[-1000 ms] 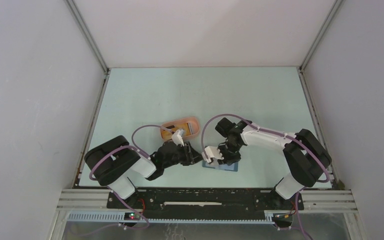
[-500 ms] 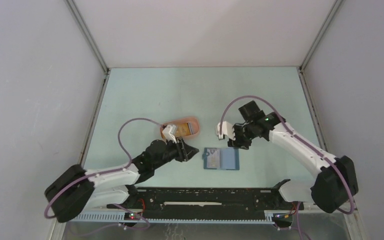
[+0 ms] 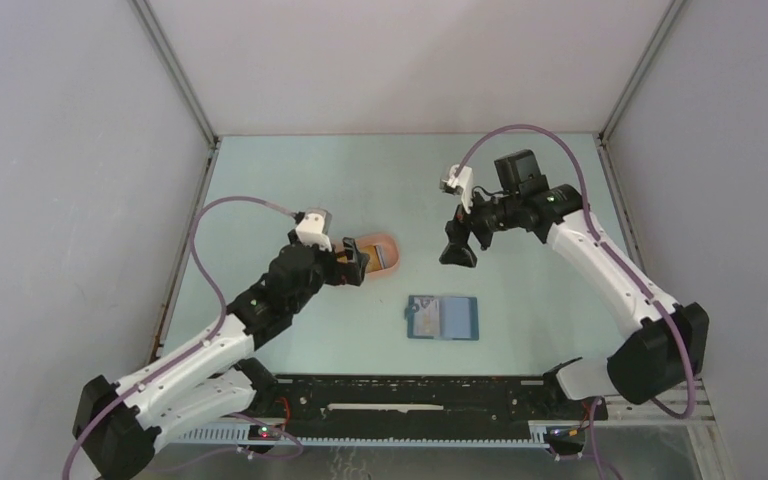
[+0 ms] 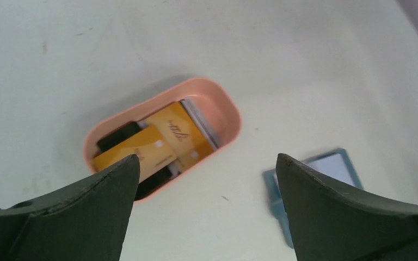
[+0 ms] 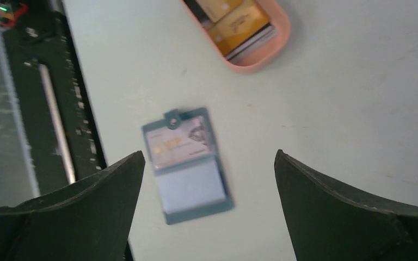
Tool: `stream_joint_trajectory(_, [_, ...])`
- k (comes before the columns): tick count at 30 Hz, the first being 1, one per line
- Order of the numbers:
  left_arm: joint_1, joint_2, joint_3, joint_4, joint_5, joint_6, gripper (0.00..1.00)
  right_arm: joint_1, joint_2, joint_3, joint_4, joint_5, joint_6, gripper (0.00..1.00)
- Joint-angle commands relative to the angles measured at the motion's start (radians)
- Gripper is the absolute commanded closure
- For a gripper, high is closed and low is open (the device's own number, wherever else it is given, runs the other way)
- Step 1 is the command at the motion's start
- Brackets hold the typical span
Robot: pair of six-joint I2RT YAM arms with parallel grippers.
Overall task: Put the credit cards into the card holder
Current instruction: Pick up the credit card from the storage box.
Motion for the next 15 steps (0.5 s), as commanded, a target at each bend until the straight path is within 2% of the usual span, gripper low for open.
stream_joint_trajectory(1, [0.06,0.093,0.127,-0.138,0.012,0.037,0.02,-0.01,0.071,-0.015,0.041,-0.174,0.188,0.03])
stream_joint_trajectory(5, [0.091,0.128,0.123,-0.152,-0.04,-0.021,0.05,-0.007,0.147,-0.016,0.203,-0.31,0.454,0.08])
stream_joint_trajectory(10, [0.206,0.068,0.017,-0.075,0.048,-0.095,0.16,0.043,0.307,0.001,0.521,-0.344,0.82,0.17])
stream_joint_trajectory(15, [0.286,-0.001,-0.065,-0.053,0.08,-0.136,0.18,0.152,0.476,0.126,0.547,-0.232,0.897,0.21])
